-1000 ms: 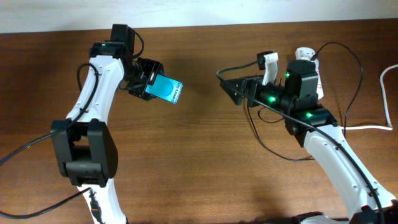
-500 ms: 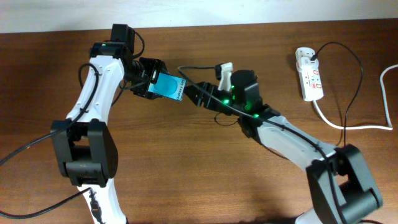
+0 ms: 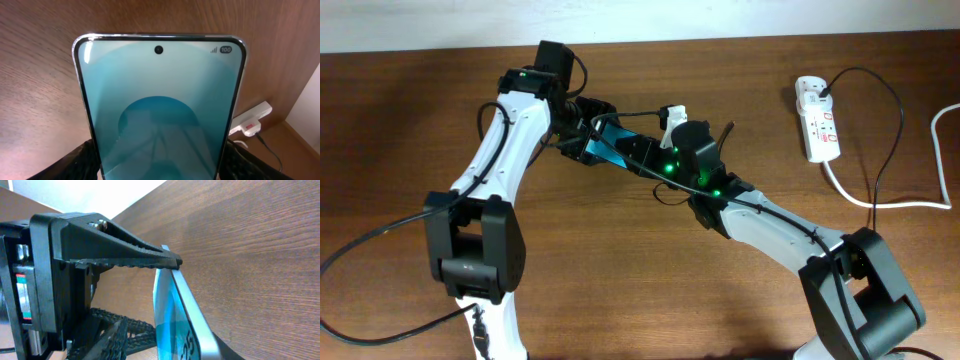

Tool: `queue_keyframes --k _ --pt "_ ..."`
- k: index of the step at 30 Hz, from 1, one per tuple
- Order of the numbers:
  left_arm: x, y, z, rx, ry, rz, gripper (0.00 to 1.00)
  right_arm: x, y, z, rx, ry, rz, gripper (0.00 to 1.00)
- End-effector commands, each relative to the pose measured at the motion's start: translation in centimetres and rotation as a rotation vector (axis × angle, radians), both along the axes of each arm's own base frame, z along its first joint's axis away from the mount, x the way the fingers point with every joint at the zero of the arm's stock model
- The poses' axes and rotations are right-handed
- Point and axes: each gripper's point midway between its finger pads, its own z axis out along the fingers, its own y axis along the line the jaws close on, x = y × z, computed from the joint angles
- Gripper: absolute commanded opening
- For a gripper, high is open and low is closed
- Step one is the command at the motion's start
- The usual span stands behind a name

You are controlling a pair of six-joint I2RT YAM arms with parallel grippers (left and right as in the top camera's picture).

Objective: Plug charger to phone and switch on socket

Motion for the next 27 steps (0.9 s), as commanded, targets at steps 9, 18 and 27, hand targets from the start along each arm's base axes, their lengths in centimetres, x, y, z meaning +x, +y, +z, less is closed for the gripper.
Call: queue_keyframes --k 9,18,27 --pt "-0.1 -0.5 2.2 -0.02 -0.043 -0.017 0.0 -0.1 0.6 -1.6 -0.091 -0.027 -0.001 0.37" --pt "-0.1 -0.5 2.2 -0.019 -0.044 -0.022 0.0 0.0 0.6 -1.5 -0.087 -0.032 -0.001 0.14" --pt "-0.1 -0.5 2.2 -0.018 -0.045 -0.021 0.0 0.2 0.9 -0.8 -0.068 -0.055 0.005 0.04"
